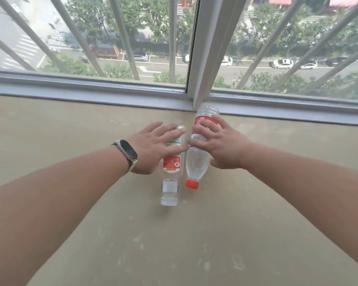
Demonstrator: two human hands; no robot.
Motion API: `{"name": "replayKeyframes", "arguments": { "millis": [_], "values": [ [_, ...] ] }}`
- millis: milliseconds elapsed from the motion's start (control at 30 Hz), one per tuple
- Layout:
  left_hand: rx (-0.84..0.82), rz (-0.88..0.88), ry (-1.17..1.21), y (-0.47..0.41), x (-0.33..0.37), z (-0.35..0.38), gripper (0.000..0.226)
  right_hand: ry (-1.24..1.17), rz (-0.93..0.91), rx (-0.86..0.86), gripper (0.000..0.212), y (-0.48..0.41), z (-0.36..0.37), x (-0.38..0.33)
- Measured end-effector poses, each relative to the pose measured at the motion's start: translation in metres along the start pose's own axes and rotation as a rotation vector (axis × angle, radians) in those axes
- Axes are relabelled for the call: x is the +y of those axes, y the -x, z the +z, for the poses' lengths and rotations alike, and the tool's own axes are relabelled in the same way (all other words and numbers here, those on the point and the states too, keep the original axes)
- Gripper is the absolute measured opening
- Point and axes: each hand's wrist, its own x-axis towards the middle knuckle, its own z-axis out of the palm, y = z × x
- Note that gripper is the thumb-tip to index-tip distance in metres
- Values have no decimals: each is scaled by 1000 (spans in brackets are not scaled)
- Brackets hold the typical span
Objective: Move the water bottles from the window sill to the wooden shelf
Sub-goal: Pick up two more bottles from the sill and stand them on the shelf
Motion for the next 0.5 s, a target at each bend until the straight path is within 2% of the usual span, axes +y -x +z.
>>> {"name": "replayKeyframes", "arguments": {
  "millis": [133, 233, 500],
  "values": [
    [65, 53, -27, 6, 2, 14, 76, 36, -81, 10, 66, 1, 2, -2],
    [94, 54, -11, 13, 4, 20, 76, 19, -76, -16, 62, 8, 3, -11],
    [110, -169, 65, 53, 22, 15, 61, 31, 7, -56, 57, 32, 7, -23]
  ]
}}
